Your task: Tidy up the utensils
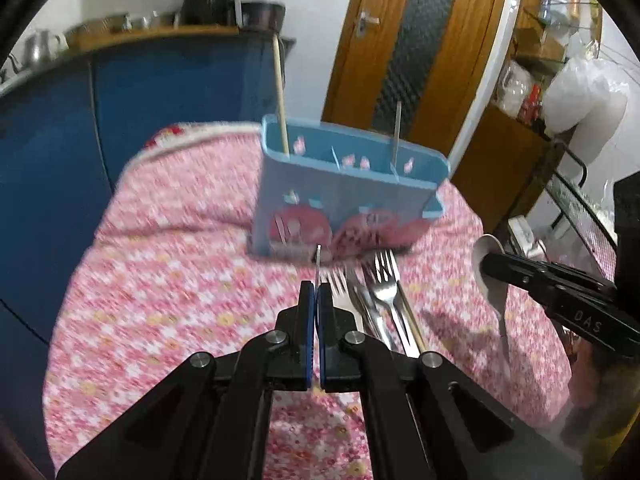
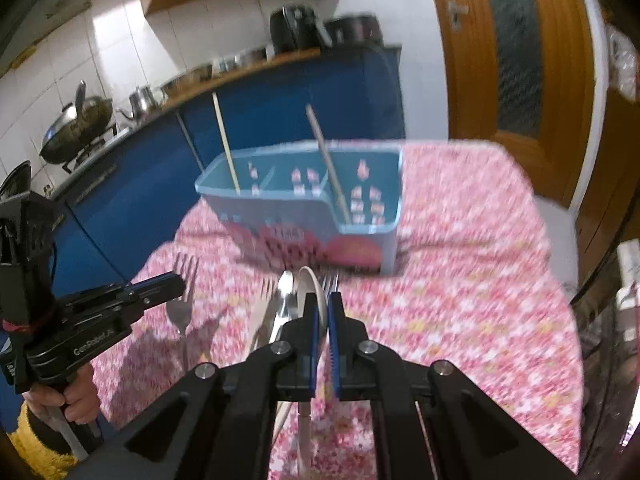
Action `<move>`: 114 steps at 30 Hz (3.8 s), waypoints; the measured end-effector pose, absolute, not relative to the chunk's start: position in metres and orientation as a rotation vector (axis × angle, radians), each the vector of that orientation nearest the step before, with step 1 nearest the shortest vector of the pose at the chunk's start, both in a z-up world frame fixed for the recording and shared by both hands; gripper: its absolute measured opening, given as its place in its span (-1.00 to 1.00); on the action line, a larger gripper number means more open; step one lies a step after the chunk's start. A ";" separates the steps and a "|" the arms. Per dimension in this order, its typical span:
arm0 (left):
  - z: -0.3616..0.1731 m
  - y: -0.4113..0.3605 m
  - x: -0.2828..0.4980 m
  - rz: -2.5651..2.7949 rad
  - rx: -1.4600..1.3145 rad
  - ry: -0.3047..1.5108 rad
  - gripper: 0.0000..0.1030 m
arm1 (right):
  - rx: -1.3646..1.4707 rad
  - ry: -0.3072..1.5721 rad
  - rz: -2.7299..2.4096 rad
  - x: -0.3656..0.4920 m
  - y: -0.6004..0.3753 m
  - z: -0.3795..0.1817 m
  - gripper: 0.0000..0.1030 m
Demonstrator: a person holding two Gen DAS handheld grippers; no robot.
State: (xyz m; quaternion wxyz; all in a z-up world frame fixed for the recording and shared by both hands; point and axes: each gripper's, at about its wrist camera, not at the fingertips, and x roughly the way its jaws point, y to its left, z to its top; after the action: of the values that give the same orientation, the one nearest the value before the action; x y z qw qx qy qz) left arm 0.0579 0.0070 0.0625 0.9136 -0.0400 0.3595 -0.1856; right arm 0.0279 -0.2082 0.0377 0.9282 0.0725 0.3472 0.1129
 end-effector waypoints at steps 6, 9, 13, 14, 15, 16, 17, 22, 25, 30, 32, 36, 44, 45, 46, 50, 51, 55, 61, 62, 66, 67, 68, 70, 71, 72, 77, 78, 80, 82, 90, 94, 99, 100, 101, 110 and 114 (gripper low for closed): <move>0.089 0.014 0.054 -0.344 -0.072 0.643 -1.00 | 0.156 0.642 0.226 0.026 -0.205 0.055 -0.88; 0.104 0.017 0.055 -0.320 -0.062 0.596 -1.00 | 0.156 0.619 0.217 0.024 -0.203 0.059 -0.88; 0.122 0.025 0.058 -0.285 -0.055 0.537 -1.00 | 0.168 0.585 0.206 0.023 -0.205 0.064 -0.88; 0.126 0.026 0.059 -0.277 -0.053 0.523 -1.00 | 0.171 0.580 0.202 0.023 -0.205 0.065 -0.88; 0.131 0.026 0.061 -0.270 -0.050 0.509 -1.00 | 0.174 0.576 0.202 0.023 -0.205 0.066 -0.88; 0.135 0.027 0.061 -0.262 -0.047 0.494 -1.00 | 0.175 0.574 0.202 0.023 -0.205 0.067 -0.88; 0.141 0.029 0.062 -0.251 -0.045 0.476 -1.00 | 0.175 0.573 0.203 0.024 -0.205 0.067 -0.88; 0.166 0.031 0.065 -0.193 -0.025 0.383 -1.00 | 0.178 0.573 0.204 0.026 -0.205 0.067 -0.88; 0.180 0.032 0.068 -0.148 -0.014 0.330 -1.00 | 0.184 0.572 0.204 0.028 -0.205 0.068 -0.88; 0.200 0.034 0.075 -0.089 -0.014 0.273 -1.00 | 0.186 0.561 0.203 0.030 -0.207 0.070 -0.88; 0.205 0.033 0.081 -0.075 -0.014 0.267 -1.00 | 0.180 0.548 0.200 0.032 -0.207 0.073 -0.88; 0.211 0.030 0.093 -0.042 -0.001 0.259 -1.00 | 0.172 0.518 0.198 0.035 -0.208 0.081 -0.88; 0.212 0.014 0.124 -0.008 0.042 0.246 -1.00 | 0.140 0.439 0.196 0.051 -0.207 0.104 -0.88; 0.212 0.011 0.127 -0.008 0.050 0.243 -1.00 | 0.128 0.427 0.192 0.053 -0.206 0.107 -0.88; 0.211 0.008 0.131 -0.005 0.063 0.238 -1.00 | 0.116 0.414 0.188 0.056 -0.205 0.110 -0.88; 0.204 -0.003 0.141 0.006 0.105 0.235 -1.00 | 0.092 0.349 0.170 0.068 -0.202 0.122 -0.88; 0.201 -0.005 0.142 0.005 0.114 0.236 -1.00 | 0.091 0.333 0.165 0.070 -0.203 0.125 -0.88; 0.188 -0.016 0.150 0.001 0.152 0.247 -1.00 | 0.082 0.242 0.128 0.084 -0.203 0.127 -0.88; 0.170 -0.026 0.161 -0.018 0.160 0.277 -1.00 | 0.070 0.147 0.055 0.111 -0.204 0.120 -0.88; 0.167 -0.026 0.163 -0.020 0.159 0.280 -1.00 | 0.066 0.127 0.034 0.114 -0.205 0.117 -0.88; 0.154 -0.031 0.169 -0.035 0.157 0.301 -1.00 | 0.047 0.097 -0.027 0.132 -0.206 0.097 -0.88; 0.150 -0.032 0.170 -0.039 0.156 0.305 -1.00 | 0.050 0.104 -0.036 0.137 -0.207 0.090 -0.88; 0.147 -0.032 0.171 -0.045 0.154 0.309 -1.00 | 0.061 0.113 -0.039 0.140 -0.210 0.084 -0.88; 0.141 -0.033 0.172 -0.058 0.147 0.315 -1.00 | 0.091 0.138 -0.030 0.145 -0.215 0.075 -0.88; 0.138 -0.034 0.172 -0.067 0.141 0.317 -1.00 | 0.103 0.146 -0.026 0.146 -0.217 0.072 -0.88; 0.135 -0.034 0.172 -0.077 0.133 0.319 -1.00 | 0.120 0.156 -0.018 0.146 -0.221 0.068 -0.88; 0.123 -0.035 0.171 -0.084 0.110 0.328 -0.99 | 0.126 0.171 0.014 0.140 -0.226 0.062 -0.87; 0.122 -0.036 0.170 -0.086 0.110 0.323 -0.99 | 0.123 0.174 0.020 0.138 -0.225 0.061 -0.87; 0.121 -0.036 0.169 -0.102 0.096 0.325 -0.98 | 0.109 0.181 0.036 0.137 -0.223 0.060 -0.87; 0.120 -0.037 0.168 -0.111 0.085 0.330 -0.97 | 0.089 0.191 0.057 0.135 -0.219 0.058 -0.87; 0.119 -0.036 0.165 -0.148 0.049 0.364 -0.58 | 0.087 0.238 0.136 0.133 -0.210 0.054 -0.47; 0.124 -0.035 0.159 -0.152 0.040 0.359 -0.37 | 0.104 0.237 0.154 0.127 -0.211 0.058 -0.35; 0.130 -0.036 0.149 -0.163 0.038 0.355 -0.33 | 0.109 0.229 0.161 0.115 -0.213 0.065 -0.31; 0.131 -0.036 0.147 -0.164 0.036 0.354 -0.32 | 0.115 0.228 0.162 0.112 -0.213 0.067 -0.31; 0.133 -0.036 0.144 -0.166 0.035 0.354 -0.32 | 0.120 0.227 0.162 0.109 -0.214 0.068 -0.31; 0.137 -0.029 0.117 -0.184 0.036 0.366 -0.32 | 0.109 0.253 0.154 0.085 -0.211 0.078 -0.31; 0.135 -0.026 0.105 -0.186 0.037 0.374 -0.32 | 0.138 0.289 0.170 0.075 -0.212 0.079 -0.31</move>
State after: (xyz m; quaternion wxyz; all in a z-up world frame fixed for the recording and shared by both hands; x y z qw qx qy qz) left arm 0.1053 -0.0263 0.1354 0.9781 0.0183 0.1858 -0.0923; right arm 0.0751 -0.2119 0.0786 0.9836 0.0686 0.1437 0.0847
